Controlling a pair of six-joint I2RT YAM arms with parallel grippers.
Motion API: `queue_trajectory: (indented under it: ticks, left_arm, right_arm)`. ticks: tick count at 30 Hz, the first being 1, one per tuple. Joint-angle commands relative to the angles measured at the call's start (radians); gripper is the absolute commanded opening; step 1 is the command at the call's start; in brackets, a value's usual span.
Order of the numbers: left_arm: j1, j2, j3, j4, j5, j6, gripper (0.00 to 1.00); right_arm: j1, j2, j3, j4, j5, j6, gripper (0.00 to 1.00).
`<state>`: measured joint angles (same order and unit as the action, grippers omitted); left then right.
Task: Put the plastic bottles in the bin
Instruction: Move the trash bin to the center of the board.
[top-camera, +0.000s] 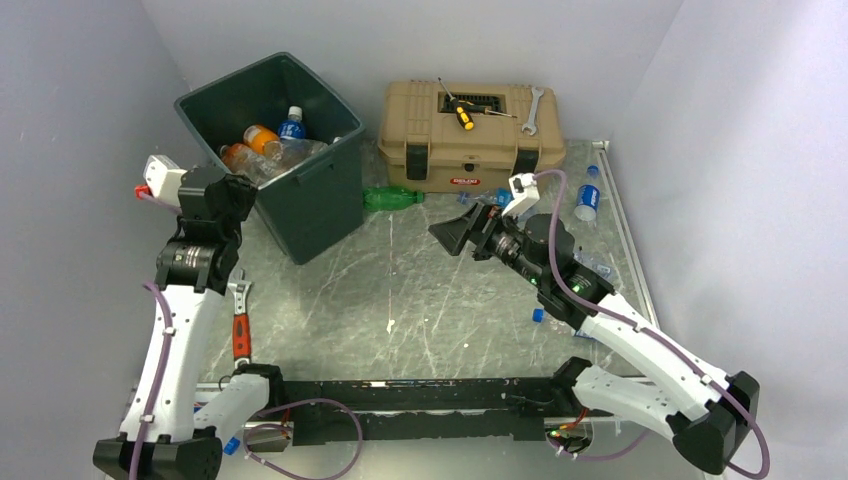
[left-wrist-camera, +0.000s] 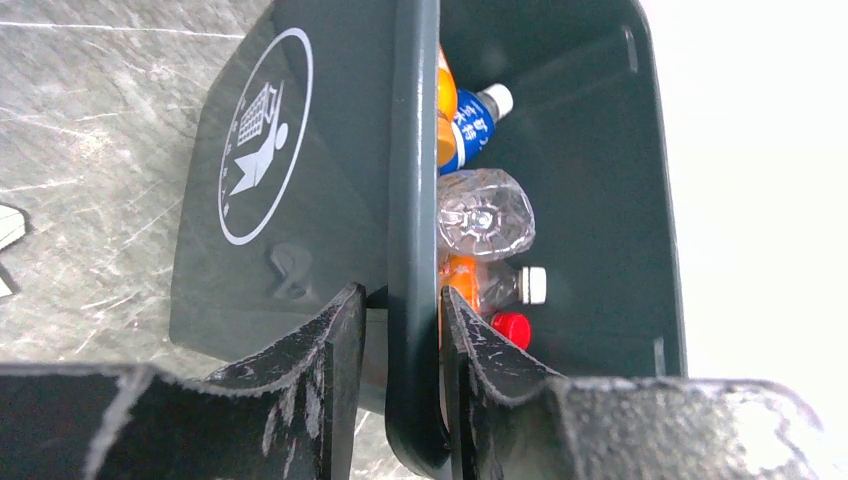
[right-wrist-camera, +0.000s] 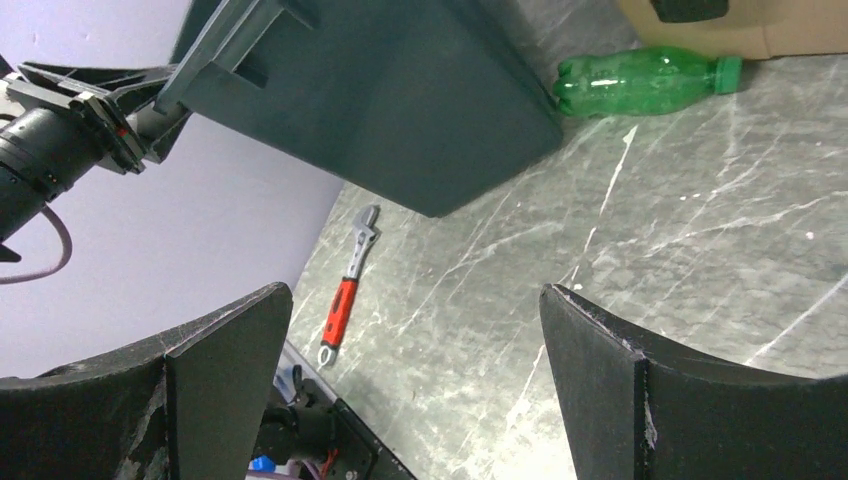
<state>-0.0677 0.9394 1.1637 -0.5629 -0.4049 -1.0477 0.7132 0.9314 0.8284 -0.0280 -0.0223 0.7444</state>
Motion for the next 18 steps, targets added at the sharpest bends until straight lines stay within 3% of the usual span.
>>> queue_trajectory:
  ticks: [1,7,18]
  left_arm:
    - [-0.009,0.023,0.024,0.006,-0.046,-0.060,0.00]
    - [-0.009,0.022,0.030,0.004,-0.162,-0.053,0.00]
    - [-0.009,0.142,0.053,0.081,-0.161,-0.082,0.00]
  right_arm:
    - [0.000,-0.044,0.002,-0.023,0.059,-0.029,1.00]
    - [0.000,-0.059,0.000,-0.043,0.078,-0.048,1.00]
    - [-0.001,-0.085,-0.010,-0.071,0.106,-0.071,1.00]
